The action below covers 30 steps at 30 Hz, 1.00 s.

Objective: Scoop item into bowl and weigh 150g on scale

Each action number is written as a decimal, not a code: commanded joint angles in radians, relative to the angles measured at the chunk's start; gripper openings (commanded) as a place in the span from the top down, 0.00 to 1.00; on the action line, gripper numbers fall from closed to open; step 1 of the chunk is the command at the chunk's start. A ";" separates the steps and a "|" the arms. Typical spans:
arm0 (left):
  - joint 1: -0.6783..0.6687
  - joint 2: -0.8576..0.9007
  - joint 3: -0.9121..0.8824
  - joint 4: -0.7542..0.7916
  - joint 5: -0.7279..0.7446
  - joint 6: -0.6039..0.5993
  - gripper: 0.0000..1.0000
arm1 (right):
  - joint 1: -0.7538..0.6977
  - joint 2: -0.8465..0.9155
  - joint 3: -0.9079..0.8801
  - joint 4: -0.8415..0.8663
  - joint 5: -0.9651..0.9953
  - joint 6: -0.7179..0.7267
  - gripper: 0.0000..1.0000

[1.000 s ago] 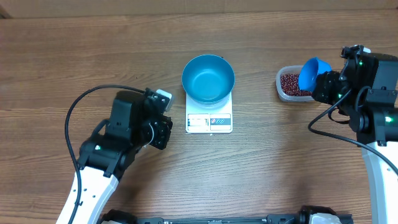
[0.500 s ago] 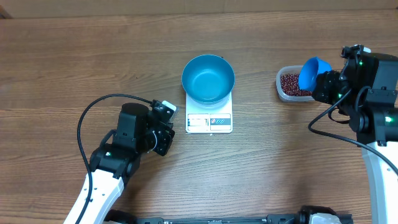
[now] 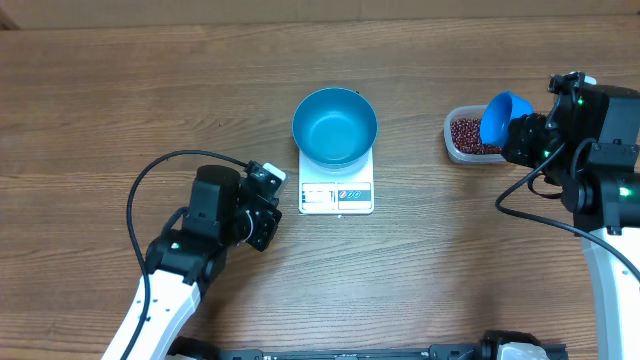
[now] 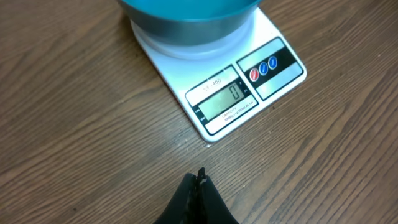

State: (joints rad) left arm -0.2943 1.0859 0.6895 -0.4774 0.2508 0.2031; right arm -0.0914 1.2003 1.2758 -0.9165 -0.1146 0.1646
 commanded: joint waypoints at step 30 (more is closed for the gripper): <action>0.003 0.116 -0.007 0.028 0.013 0.022 0.92 | -0.005 -0.009 0.019 -0.001 0.009 0.010 0.96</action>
State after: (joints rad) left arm -0.2943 1.1957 0.6888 -0.4576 0.2512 0.2146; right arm -0.0914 1.2003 1.2758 -0.9195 -0.1146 0.1646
